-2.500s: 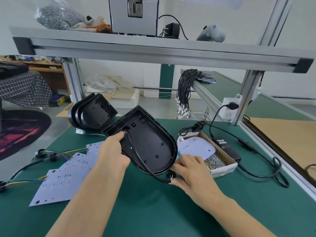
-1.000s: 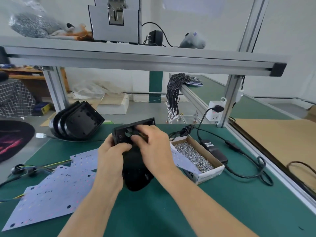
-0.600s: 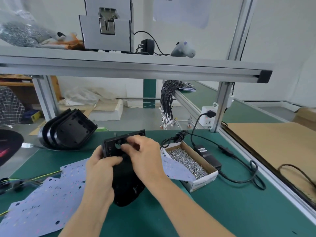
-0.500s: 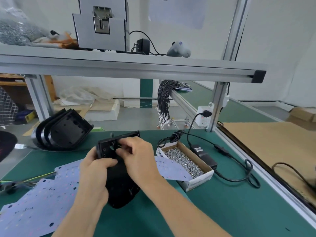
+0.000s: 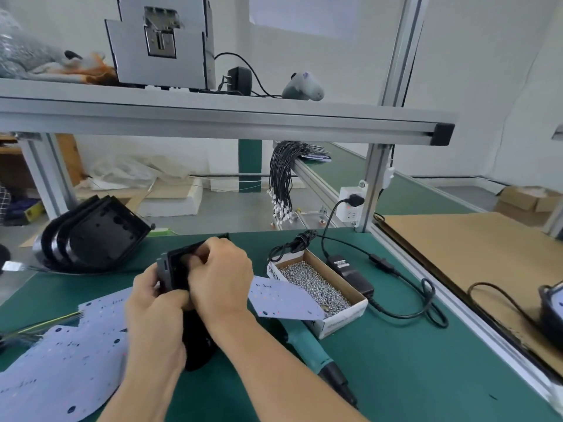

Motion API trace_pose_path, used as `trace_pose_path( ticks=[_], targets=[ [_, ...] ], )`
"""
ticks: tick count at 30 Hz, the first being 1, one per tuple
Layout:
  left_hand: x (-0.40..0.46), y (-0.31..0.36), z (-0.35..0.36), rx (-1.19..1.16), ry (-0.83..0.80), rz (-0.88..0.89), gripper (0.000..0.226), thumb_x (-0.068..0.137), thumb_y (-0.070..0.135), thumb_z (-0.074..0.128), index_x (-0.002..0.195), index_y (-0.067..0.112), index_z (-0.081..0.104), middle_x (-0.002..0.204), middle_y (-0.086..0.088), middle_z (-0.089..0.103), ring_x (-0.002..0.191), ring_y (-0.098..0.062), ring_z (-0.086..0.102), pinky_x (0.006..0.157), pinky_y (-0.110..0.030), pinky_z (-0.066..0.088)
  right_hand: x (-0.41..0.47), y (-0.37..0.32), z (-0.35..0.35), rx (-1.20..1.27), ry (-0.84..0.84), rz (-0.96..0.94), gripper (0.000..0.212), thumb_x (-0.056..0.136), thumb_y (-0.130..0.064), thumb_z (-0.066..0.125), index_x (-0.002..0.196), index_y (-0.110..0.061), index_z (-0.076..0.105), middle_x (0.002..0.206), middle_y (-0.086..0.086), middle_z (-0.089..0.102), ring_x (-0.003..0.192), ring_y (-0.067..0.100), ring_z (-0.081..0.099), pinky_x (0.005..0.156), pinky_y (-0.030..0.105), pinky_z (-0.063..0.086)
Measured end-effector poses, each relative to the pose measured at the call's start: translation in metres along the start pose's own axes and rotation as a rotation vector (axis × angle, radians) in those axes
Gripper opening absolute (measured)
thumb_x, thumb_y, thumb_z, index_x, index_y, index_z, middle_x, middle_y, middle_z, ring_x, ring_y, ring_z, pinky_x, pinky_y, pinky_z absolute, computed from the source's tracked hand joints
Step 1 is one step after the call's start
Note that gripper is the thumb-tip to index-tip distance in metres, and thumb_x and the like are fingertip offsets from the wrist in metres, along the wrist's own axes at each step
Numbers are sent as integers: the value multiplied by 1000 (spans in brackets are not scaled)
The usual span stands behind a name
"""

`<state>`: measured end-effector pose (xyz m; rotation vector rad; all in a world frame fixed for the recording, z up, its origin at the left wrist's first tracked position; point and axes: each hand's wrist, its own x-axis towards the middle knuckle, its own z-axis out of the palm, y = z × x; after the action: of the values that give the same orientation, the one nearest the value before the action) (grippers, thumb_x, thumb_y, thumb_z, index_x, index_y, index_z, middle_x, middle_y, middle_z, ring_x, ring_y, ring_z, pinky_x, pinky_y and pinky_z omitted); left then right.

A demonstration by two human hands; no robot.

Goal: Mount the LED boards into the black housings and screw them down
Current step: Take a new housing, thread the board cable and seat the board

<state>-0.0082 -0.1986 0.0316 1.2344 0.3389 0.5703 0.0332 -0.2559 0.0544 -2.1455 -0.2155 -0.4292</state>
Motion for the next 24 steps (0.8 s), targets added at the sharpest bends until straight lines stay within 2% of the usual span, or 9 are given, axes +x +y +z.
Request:
trace_pose_path(
  ticks=[2,4,7,10,13,15,18,24],
  targets=[
    [0,-1,-2,-9,21,4,51,61,-20,40,97,9,61,92,-13,50,65,-23,48,44,-22,41,-2,-3,2,66,-5,21,11,83,-21,62,89,-14,68,93,5,70,86,29,60,69,29,41],
    [2,-1,-6,-31,42,-13,45,61,-19,40,85,14,61,81,-10,51,61,-22,47,42,-19,41,-4,-2,3,139,-49,-43,12,83,-20,65,88,-11,70,90,7,71,85,29,61,75,36,48],
    [7,1,-11,-119,86,-94,42,65,-19,40,71,20,57,68,-4,55,62,-23,52,56,-27,46,-9,5,1,127,-197,-227,21,83,-12,65,103,-11,72,100,12,68,94,32,60,80,41,48],
    [14,0,-14,-122,86,-172,43,64,-18,42,72,21,59,73,-7,60,66,-27,57,64,-32,49,-12,16,-1,24,-202,-384,30,85,-6,60,113,-12,70,103,11,63,98,31,57,79,40,44],
    [18,-1,-15,-64,85,-212,40,63,-16,44,70,19,61,72,-7,61,66,-27,57,62,-31,48,-12,25,-3,-85,-113,-420,19,92,-15,56,103,-5,68,99,13,58,89,36,56,71,45,42],
    [18,-2,-14,-54,100,-206,39,63,-16,44,70,20,59,71,-7,60,66,-27,55,62,-30,46,-12,27,-3,-157,-88,-437,23,97,-21,52,97,-1,64,99,15,54,80,40,55,66,49,40],
    [14,-3,-10,-29,105,-156,40,60,-16,40,69,21,52,70,-5,54,64,-24,50,59,-29,43,-14,26,-2,-185,-80,-508,21,97,-16,50,95,1,62,101,15,52,73,41,54,59,47,40],
    [13,-4,-11,-7,166,-115,46,60,-21,35,74,21,50,69,-6,52,63,-22,47,57,-29,39,-16,22,5,-32,-154,-504,24,94,-22,56,100,-1,66,107,11,56,87,34,58,73,46,44]
  ],
)
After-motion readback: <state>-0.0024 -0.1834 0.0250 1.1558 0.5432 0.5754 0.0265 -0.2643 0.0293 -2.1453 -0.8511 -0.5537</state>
